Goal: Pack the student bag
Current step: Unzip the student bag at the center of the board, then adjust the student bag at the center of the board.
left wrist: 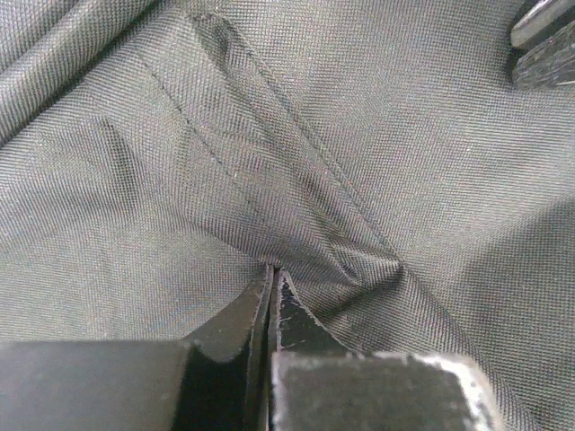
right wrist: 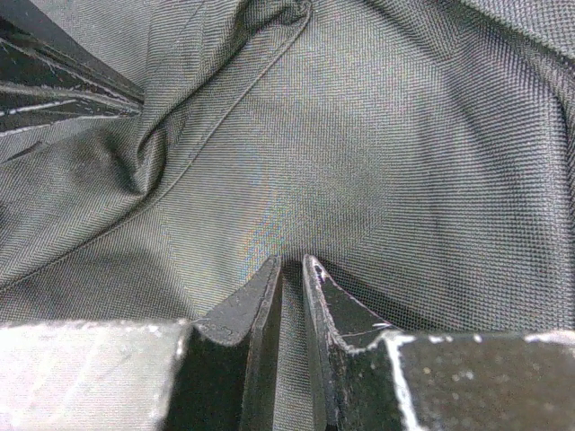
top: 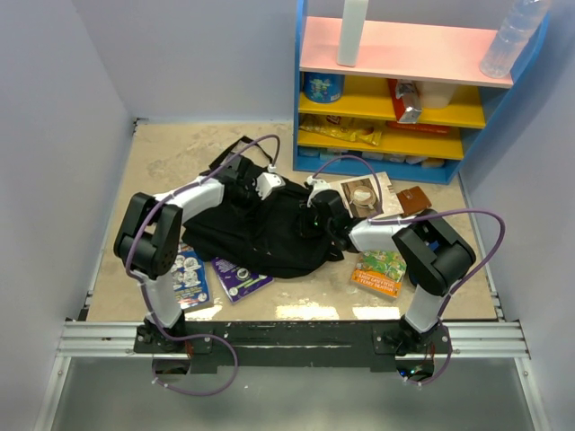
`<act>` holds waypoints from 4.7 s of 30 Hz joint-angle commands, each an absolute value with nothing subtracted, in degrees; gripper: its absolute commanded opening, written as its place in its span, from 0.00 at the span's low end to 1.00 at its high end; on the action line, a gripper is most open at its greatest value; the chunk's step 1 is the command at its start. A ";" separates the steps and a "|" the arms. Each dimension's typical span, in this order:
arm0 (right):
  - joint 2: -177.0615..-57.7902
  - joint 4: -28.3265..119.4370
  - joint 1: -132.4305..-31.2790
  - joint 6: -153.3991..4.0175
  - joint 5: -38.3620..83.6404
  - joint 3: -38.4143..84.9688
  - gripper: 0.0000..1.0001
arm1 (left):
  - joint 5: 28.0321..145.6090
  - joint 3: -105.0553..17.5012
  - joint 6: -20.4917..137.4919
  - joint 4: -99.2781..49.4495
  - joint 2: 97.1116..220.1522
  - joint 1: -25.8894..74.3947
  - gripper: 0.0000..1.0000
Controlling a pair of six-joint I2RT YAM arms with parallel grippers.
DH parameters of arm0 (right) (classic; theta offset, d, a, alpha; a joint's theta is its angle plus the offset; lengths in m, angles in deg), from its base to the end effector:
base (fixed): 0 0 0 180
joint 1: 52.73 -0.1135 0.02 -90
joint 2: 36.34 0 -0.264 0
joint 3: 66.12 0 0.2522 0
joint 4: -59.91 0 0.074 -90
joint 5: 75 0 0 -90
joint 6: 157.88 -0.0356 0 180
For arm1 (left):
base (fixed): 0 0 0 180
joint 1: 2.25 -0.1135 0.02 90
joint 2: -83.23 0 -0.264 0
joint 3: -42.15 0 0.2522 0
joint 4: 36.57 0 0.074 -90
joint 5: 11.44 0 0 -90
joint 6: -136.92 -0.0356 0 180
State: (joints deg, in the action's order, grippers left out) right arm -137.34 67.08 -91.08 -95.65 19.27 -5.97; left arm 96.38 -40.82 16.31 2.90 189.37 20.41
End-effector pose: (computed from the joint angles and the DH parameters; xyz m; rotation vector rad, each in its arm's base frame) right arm 0.2746 0.2206 0.1470 -0.2524 2.2388 0.7282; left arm 0.3417 -0.1545 0.1720 1.2650 2.2992 -0.3659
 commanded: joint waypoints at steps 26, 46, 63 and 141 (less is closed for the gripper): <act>-141.80 70.41 -92.10 -97.67 20.45 -10.52 0.17 | 90.17 -47.55 20.65 3.73 189.31 11.01 0.45; -138.57 75.23 -95.00 -101.01 17.55 -16.75 0.17 | 111.76 -44.65 21.52 8.74 190.81 21.40 0.40; -113.78 67.37 -107.14 -93.99 13.25 -21.27 0.23 | 122.58 -65.09 21.16 17.44 191.42 9.99 0.37; -157.64 38.15 -121.37 -62.68 7.17 43.80 0.74 | 128.83 -64.15 15.02 26.49 177.97 -30.28 1.00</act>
